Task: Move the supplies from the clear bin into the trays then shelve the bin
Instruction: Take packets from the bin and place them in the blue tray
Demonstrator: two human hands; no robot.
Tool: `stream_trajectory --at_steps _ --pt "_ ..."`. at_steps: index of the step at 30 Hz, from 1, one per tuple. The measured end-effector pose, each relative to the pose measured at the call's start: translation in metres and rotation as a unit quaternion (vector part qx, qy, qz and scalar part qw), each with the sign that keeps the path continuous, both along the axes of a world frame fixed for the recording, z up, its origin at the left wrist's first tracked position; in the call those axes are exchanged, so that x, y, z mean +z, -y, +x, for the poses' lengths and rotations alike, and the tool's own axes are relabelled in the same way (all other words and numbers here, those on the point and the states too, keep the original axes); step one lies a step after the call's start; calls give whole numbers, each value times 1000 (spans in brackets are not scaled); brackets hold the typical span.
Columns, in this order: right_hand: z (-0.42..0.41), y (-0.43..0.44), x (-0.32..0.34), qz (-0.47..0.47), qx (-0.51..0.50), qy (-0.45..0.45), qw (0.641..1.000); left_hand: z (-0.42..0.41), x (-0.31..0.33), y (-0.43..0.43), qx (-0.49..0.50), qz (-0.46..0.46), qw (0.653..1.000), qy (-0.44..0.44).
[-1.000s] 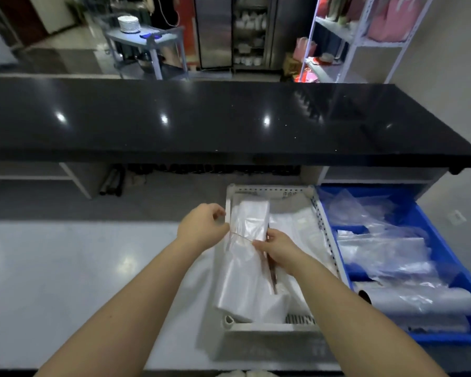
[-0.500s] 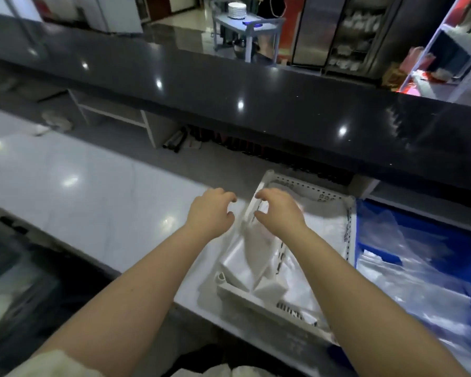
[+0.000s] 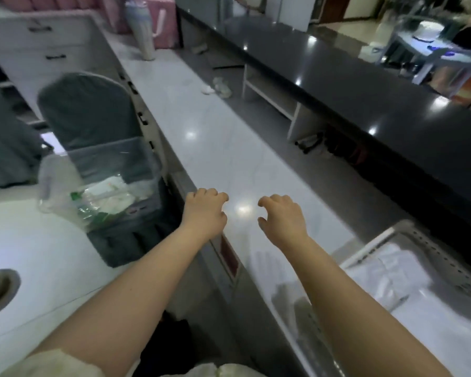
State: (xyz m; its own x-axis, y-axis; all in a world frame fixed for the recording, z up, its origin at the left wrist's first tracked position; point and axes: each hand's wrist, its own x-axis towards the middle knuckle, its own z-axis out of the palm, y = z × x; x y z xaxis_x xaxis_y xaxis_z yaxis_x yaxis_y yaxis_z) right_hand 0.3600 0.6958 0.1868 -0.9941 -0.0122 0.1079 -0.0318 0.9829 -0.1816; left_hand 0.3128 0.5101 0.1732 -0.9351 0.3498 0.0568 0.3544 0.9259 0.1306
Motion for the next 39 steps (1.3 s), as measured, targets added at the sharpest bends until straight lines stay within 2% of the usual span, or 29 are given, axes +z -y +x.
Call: stream_trajectory --at_steps 10,14,17,24,33,37,39 --pt "-153 232 -14 11 178 16 984 -101 -19 251 181 13 983 14" --pt "-213 325 -20 -20 201 10 979 -155 -16 366 261 21 965 5" --pt "-242 379 -37 -45 201 44 978 -188 -19 424 277 23 960 -2" --pt "-279 437 -92 -81 204 146 965 -220 -80 466 269 48 956 103" --pt "-416 479 -147 -114 200 206 951 -318 -137 495 306 50 937 161" --pt "-464 486 -184 -81 260 311 910 -346 -177 497 316 49 918 234" --pt "-485 487 -200 -65 286 336 895 -359 -195 496 316 47 911 260"
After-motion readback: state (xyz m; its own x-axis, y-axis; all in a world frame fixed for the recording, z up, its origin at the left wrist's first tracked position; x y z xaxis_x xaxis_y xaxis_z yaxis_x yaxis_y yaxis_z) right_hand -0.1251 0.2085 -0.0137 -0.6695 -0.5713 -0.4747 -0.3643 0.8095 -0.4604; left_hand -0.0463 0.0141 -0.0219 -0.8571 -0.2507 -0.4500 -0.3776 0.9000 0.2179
